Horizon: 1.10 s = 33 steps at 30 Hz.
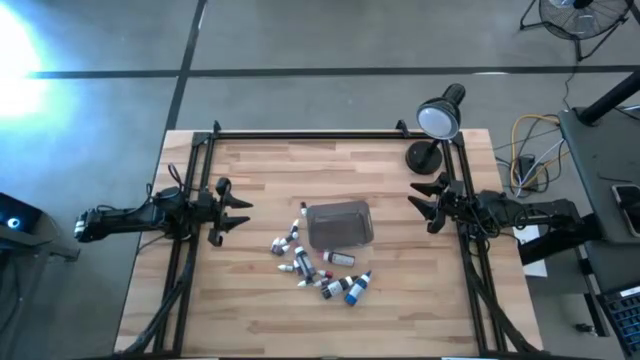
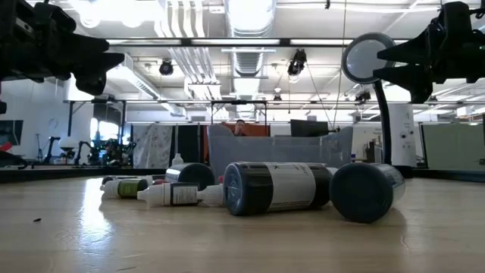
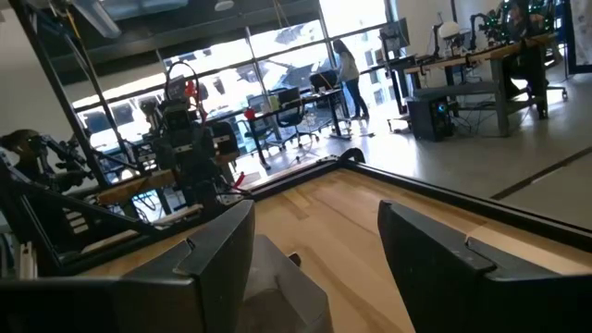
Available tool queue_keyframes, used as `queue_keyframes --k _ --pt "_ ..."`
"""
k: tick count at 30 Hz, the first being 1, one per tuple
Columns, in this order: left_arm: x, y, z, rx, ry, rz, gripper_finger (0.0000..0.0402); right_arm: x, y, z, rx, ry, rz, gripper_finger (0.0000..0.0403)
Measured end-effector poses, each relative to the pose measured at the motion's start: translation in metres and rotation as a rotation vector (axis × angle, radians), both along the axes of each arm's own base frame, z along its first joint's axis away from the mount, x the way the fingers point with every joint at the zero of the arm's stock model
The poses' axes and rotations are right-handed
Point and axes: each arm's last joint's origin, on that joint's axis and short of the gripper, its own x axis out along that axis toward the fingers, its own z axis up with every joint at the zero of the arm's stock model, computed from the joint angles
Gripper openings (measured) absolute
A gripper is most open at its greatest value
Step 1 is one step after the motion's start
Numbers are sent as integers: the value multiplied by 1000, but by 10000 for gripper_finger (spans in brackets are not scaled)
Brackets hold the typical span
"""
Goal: Pick & Place food coloring
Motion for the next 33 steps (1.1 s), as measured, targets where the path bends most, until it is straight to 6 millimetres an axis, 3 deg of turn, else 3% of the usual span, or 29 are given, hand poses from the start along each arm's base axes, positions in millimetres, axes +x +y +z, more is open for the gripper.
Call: queue_keyframes --k 4,15,23,33 --pt "0 0 0 0 0 0 152 0 0 0 34 -12 4 224" --pt "0 0 0 0 0 0 152 -1 -1 6 572 -278 44 224" --pt "0 0 0 0 0 0 152 -5 -8 10 703 -454 -168 224" --pt "0 0 0 0 0 0 152 0 -8 4 827 -477 -214 224"
